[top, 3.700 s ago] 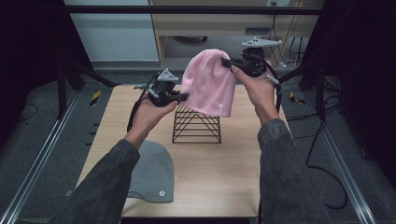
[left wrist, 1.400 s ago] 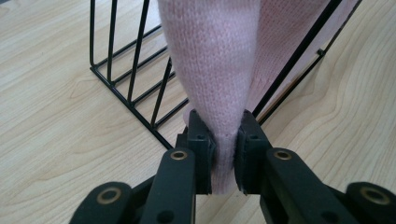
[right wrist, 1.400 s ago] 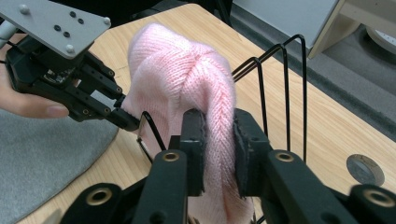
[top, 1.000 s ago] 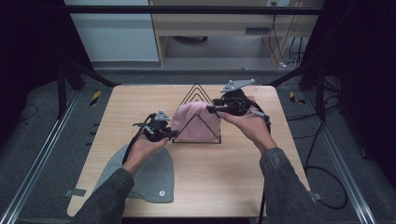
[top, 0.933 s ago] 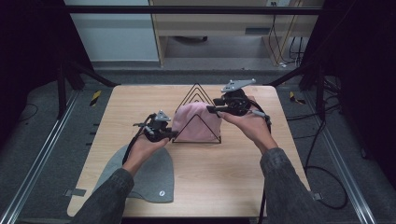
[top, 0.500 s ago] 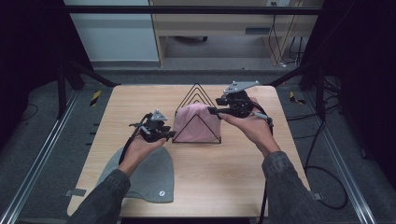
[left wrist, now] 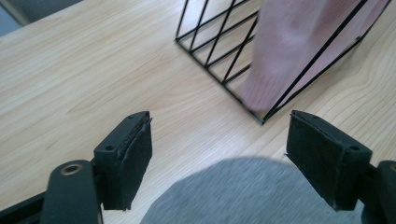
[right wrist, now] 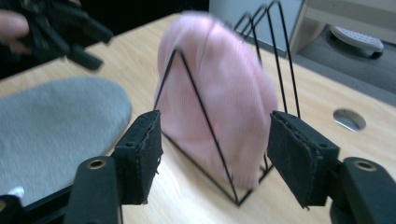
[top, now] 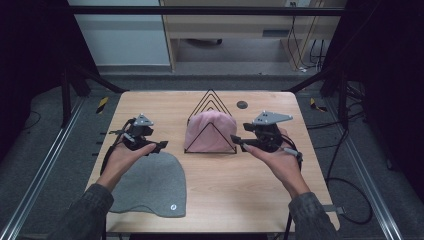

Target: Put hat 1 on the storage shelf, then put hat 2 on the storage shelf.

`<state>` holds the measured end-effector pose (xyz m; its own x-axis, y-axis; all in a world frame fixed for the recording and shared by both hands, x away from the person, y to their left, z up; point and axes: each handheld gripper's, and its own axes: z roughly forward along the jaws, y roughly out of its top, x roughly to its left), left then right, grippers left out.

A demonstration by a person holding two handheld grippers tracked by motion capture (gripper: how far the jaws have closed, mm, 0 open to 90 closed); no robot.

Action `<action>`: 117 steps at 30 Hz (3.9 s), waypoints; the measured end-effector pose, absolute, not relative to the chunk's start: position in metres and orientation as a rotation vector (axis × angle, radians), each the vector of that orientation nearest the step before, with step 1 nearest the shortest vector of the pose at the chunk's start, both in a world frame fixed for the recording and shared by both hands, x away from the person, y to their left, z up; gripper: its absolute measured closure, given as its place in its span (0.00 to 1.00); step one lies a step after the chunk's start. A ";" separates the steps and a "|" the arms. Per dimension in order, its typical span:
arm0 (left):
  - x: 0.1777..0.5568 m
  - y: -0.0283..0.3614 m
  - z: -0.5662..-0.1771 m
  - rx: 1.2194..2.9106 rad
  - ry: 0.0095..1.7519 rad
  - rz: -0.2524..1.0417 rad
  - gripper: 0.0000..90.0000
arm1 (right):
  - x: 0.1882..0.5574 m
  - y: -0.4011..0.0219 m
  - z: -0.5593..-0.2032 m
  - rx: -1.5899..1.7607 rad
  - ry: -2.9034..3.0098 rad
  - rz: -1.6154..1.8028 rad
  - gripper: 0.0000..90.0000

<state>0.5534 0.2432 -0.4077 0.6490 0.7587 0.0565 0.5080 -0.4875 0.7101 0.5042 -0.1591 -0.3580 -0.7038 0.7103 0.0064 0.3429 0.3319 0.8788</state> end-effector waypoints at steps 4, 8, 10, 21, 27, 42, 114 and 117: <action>0.554 0.256 -0.414 2.211 1.015 0.497 0.27 | 0.492 -0.163 -0.376 0.961 2.226 1.316 0.36; 0.555 0.266 -0.422 2.245 1.030 0.501 0.33 | 0.487 -0.165 -0.392 0.987 2.232 1.303 0.36; 0.555 0.272 -0.429 2.270 1.045 0.500 0.35 | 0.487 -0.165 -0.400 1.000 2.237 1.298 0.35; 0.552 0.292 -0.458 2.331 1.103 0.433 0.40 | 0.487 -0.158 -0.441 1.082 2.280 1.282 0.27; 0.555 0.299 -0.468 2.344 1.128 0.398 0.38 | 0.484 -0.156 -0.458 1.099 2.317 1.252 0.27; 0.556 0.302 -0.479 2.335 1.139 0.336 0.50 | 0.481 -0.156 -0.465 1.121 2.336 1.238 0.28; 0.507 0.236 -0.332 2.393 0.729 0.465 0.95 | 0.476 -0.123 -0.445 0.981 2.388 1.202 0.25; 0.505 0.232 -0.324 2.409 0.699 0.479 0.95 | 0.477 -0.118 -0.442 0.965 2.395 1.200 0.24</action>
<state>0.5053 0.2319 -0.3241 0.7983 0.5772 0.1721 0.3694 -0.6948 0.6170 0.4773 -0.1177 -0.4421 -0.7320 0.6804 0.0353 0.4356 0.4275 0.7921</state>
